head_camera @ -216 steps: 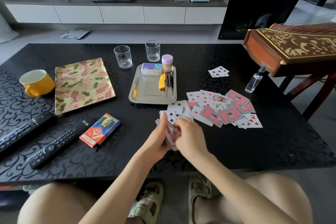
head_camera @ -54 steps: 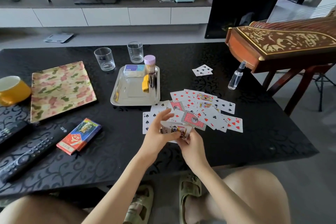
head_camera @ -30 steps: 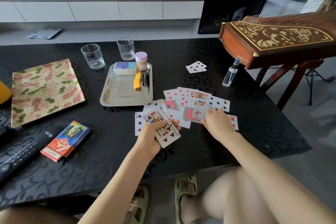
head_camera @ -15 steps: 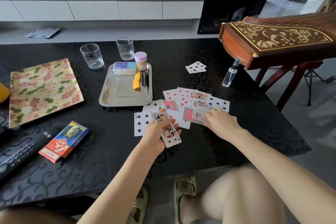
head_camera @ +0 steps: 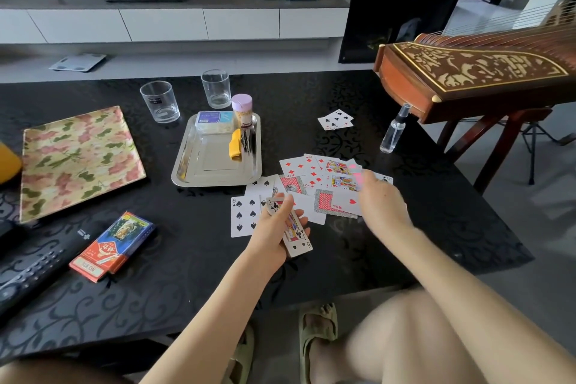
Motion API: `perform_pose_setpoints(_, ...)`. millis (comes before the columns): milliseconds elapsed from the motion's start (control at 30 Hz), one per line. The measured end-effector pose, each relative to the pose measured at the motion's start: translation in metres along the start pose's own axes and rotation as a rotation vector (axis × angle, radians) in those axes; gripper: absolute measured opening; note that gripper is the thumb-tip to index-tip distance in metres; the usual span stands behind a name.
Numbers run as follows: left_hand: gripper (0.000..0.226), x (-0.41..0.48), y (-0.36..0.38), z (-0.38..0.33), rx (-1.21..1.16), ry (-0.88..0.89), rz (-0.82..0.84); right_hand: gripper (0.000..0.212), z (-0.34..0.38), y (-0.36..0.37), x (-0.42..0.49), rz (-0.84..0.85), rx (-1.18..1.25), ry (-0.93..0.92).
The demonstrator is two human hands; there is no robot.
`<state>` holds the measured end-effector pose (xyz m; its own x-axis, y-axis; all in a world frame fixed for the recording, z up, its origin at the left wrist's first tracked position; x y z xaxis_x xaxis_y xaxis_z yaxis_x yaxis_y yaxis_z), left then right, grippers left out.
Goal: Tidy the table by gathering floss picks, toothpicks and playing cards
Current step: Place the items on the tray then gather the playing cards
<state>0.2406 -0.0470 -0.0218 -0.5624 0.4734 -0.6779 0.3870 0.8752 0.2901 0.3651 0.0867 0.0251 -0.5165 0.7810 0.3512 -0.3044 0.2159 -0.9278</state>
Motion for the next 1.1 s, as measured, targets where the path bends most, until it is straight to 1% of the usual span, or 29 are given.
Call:
perform_pose_setpoints(33, 0.041, 0.0, 0.001, 0.002, 0.023, 0.012, -0.001, 0.025, 0.014, -0.007, -0.008, -0.045, 0.144, 0.061)
perform_pose_setpoints(67, 0.043, -0.001, 0.004, 0.003, 0.041, 0.026, 0.014, 0.024, 0.032, -0.012, -0.018, -0.059, 0.258, 0.078)
perform_pose_setpoints(133, 0.05, -0.006, 0.011, 0.006, 0.076, 0.037, 0.069, 0.023, 0.068, -0.018, -0.04, 0.015, 0.375, 0.022)
perform_pose_setpoints(200, 0.058, -0.009, 0.014, 0.009, 0.119, 0.041, 0.119, 0.022, 0.088, -0.012, -0.057, 0.119, 0.421, -0.02)
perform_pose_setpoints(233, 0.053, -0.009, 0.013, 0.008, 0.121, 0.055, 0.126, 0.022, 0.091, -0.006, -0.063, 0.199, 0.445, -0.033)
perform_pose_setpoints(267, 0.046, -0.009, 0.009, 0.006, 0.098, 0.068, 0.117, 0.022, 0.089, -0.003, -0.065, 0.302, 0.532, -0.02)
perform_pose_setpoints(300, 0.042, -0.004, 0.004, 0.004, 0.054, 0.073, 0.095, 0.024, 0.087, -0.001, -0.066, 0.417, 0.664, 0.01)
perform_pose_setpoints(333, 0.038, 0.0, -0.002, 0.0, 0.002, 0.07, 0.07, 0.028, 0.083, -0.002, -0.064, 0.499, 0.774, 0.029)
perform_pose_setpoints(367, 0.035, 0.004, -0.006, -0.003, -0.045, 0.055, 0.052, 0.031, 0.077, 0.0, -0.058, 0.491, 0.798, 0.021)
perform_pose_setpoints(400, 0.033, 0.007, -0.009, -0.006, -0.074, 0.038, 0.038, 0.035, 0.068, 0.006, -0.049, 0.399, 0.699, -0.017)
perform_pose_setpoints(467, 0.031, 0.008, -0.013, -0.01, -0.088, 0.03, -0.009, 0.047, 0.052, 0.021, -0.026, 0.128, 0.247, -0.175)
perform_pose_setpoints(500, 0.032, 0.008, -0.016, -0.012, -0.084, 0.037, -0.037, 0.054, 0.047, 0.03, -0.02, 0.096, 0.068, -0.224)
perform_pose_setpoints(533, 0.034, 0.008, -0.018, -0.014, -0.083, 0.042, -0.054, 0.058, 0.044, 0.039, -0.018, 0.123, -0.039, -0.254)
perform_pose_setpoints(567, 0.036, 0.008, -0.021, -0.016, -0.088, 0.039, -0.063, 0.059, 0.041, 0.047, -0.019, 0.157, -0.089, -0.285)
perform_pose_setpoints(633, 0.039, 0.009, -0.028, -0.02, -0.108, 0.032, -0.068, 0.054, 0.037, 0.051, -0.032, 0.18, -0.088, -0.364)
perform_pose_setpoints(733, 0.04, 0.013, -0.037, -0.024, -0.11, 0.031, -0.089, 0.055, 0.033, 0.042, -0.069, 0.083, -0.071, -0.596)
perform_pose_setpoints(833, 0.039, 0.01, -0.042, -0.025, -0.077, 0.029, -0.101, 0.057, 0.022, 0.036, -0.105, 0.075, -0.043, -0.806)
perform_pose_setpoints(933, 0.04, 0.003, -0.042, -0.022, -0.086, 0.007, -0.05, 0.062, 0.008, 0.032, -0.116, 0.04, 0.01, -0.893)
perform_pose_setpoints(1000, 0.04, -0.002, -0.042, -0.02, -0.075, 0.006, -0.03, 0.059, 0.005, 0.033, -0.121, 0.028, 0.038, -0.927)
perform_pose_setpoints(1067, 0.039, -0.005, -0.042, -0.017, -0.055, 0.003, -0.027, 0.053, 0.006, 0.033, -0.126, 0.009, 0.114, -0.901)
perform_pose_setpoints(1100, 0.039, -0.006, -0.042, -0.016, -0.045, 0.003, -0.029, 0.05, 0.007, 0.032, -0.128, -0.01, 0.169, -0.857)
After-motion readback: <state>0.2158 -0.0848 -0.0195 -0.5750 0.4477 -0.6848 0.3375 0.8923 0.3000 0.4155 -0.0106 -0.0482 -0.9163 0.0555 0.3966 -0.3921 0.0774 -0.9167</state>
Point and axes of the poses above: each hand's wrist, its own x-axis towards the middle knuckle, its own y-axis out of the palm, z = x × y, the point moved 4 cm from there along x, towards the middle knuckle, and after that the axes turned 15 degrees about -z, right-handed, at the moved point
